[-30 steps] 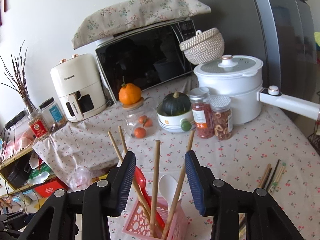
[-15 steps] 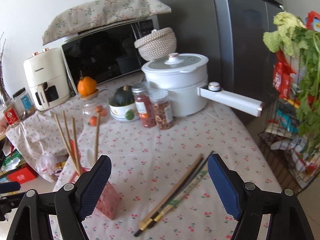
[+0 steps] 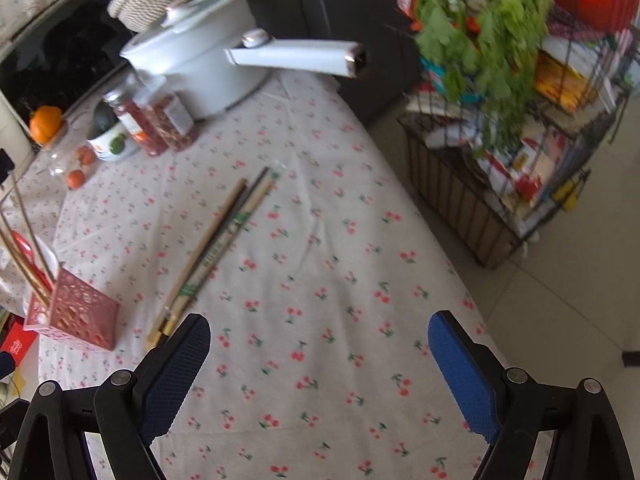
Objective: Organize utensils
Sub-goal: 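Move both grippers back over the remaining chopsticks on the table, then grasp a wooden chopstick with the left gripper and lift it upright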
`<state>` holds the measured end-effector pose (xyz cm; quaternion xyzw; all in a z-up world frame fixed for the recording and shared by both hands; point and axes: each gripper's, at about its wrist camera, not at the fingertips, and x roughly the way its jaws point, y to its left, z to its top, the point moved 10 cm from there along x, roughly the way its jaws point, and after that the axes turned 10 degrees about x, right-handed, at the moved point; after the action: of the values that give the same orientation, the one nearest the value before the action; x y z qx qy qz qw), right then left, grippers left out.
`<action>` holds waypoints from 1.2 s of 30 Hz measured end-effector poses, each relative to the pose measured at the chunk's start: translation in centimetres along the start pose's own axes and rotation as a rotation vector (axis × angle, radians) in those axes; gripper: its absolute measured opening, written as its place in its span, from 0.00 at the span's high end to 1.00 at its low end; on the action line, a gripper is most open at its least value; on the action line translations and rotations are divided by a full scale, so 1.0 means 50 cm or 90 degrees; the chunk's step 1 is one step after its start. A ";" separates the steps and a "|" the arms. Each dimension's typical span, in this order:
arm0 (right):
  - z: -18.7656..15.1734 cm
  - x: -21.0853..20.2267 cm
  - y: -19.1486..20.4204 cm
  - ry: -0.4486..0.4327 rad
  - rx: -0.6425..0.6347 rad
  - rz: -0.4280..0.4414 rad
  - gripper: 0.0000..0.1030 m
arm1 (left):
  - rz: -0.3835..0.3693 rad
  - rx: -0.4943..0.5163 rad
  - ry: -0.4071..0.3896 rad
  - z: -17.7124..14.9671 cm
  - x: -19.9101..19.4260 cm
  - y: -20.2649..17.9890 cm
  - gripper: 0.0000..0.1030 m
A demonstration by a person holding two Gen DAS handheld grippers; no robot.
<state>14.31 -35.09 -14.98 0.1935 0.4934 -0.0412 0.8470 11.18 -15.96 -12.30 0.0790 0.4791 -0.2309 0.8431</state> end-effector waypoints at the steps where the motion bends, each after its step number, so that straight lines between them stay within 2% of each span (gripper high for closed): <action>1: -0.002 0.009 -0.018 0.013 0.011 -0.004 0.11 | -0.010 -0.002 0.009 0.011 0.021 -0.014 0.26; 3: 0.000 0.025 -0.050 0.032 0.038 -0.007 0.11 | -0.013 -0.010 0.031 0.039 0.071 -0.030 0.45; 4: 0.002 0.031 -0.064 0.038 0.054 -0.011 0.11 | -0.014 -0.012 0.042 0.054 0.099 -0.034 0.51; 6: 0.007 0.043 -0.088 0.045 0.084 -0.018 0.11 | -0.005 -0.019 0.066 0.085 0.159 -0.031 0.73; 9: 0.008 0.059 -0.105 0.054 0.099 -0.032 0.11 | 0.033 -0.053 0.096 0.126 0.242 0.008 0.86; 13: 0.010 0.083 -0.107 0.058 0.078 -0.063 0.11 | 0.064 -0.078 0.115 0.161 0.323 0.065 0.91; 15: 0.010 0.097 -0.101 0.064 0.070 -0.061 0.11 | 0.075 -0.077 0.115 0.176 0.354 0.085 0.92; 20: 0.014 0.131 -0.084 0.070 0.070 -0.053 0.11 | 0.070 -0.066 0.125 0.196 0.418 0.115 0.93; 25: 0.017 0.161 -0.068 0.073 0.059 -0.045 0.11 | 0.071 -0.069 0.137 0.202 0.457 0.143 0.93; 29: 0.019 0.175 -0.066 0.073 0.062 -0.048 0.11 | 0.070 -0.035 0.137 0.211 0.470 0.140 0.92; 32: 0.017 0.186 -0.066 0.076 0.060 -0.049 0.11 | 0.085 -0.006 0.161 0.213 0.483 0.132 0.86; 36: 0.014 0.201 -0.075 0.083 0.068 -0.056 0.11 | 0.089 -0.002 0.178 0.230 0.498 0.134 0.86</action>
<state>19.01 -37.60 -24.31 0.2187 0.5524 -0.0918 0.7991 33.97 -21.95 -27.85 0.1424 0.5855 -0.1575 0.7824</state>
